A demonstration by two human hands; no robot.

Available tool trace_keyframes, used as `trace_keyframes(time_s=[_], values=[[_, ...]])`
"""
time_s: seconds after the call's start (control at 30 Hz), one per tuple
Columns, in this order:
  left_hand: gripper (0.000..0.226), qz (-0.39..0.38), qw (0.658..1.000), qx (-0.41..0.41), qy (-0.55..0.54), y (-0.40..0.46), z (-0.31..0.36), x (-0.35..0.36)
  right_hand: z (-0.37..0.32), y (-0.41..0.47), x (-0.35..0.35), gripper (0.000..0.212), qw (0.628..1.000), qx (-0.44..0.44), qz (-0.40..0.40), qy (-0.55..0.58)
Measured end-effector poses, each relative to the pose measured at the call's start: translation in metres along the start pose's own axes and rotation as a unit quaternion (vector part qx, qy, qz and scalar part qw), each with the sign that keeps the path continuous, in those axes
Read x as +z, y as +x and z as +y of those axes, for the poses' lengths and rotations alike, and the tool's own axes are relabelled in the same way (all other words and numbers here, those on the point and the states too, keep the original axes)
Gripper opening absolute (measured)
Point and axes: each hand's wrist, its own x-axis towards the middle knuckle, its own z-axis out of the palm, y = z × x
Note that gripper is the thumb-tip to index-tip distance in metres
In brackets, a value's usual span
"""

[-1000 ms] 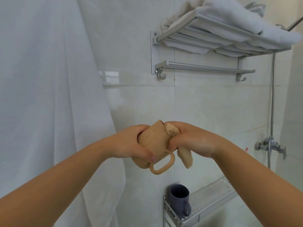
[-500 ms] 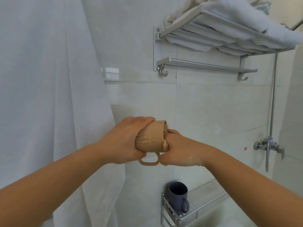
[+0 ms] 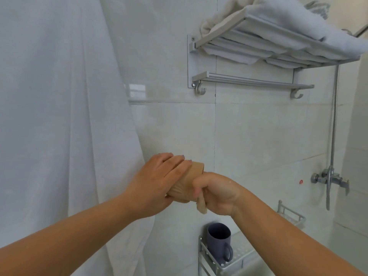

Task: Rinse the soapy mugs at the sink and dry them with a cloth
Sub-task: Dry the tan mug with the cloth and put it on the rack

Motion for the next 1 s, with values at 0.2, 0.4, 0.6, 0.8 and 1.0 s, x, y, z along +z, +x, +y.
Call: trace_keyframes(time_s=[0.2,0.4,0.6,0.8,1.0], values=[[0.088,-0.087,0.993,-0.029,-0.067,0.018,-0.015,-0.02,-0.004,0.0,0.002,0.025,0.993,-0.076,-0.013,-0.087],[0.089,-0.238,0.942,-0.138,-0.193,0.038,-0.008,-0.047,-0.007,-0.012,-0.013,0.012,0.845,-0.081,-0.016,-0.528],[0.079,-0.37,0.856,-0.205,-0.298,0.06,-0.012,-0.064,-0.003,-0.002,-0.021,0.03,0.558,-0.171,-0.042,-0.811],[0.067,-0.563,0.645,-0.225,-0.465,0.07,-0.034,-0.069,-0.03,-0.002,-0.018,0.019,0.345,-0.358,-0.039,-0.867],[0.069,-0.47,0.739,-0.24,-0.419,0.07,-0.035,-0.066,-0.026,-0.002,-0.019,0.018,0.464,-0.229,0.019,-0.856]])
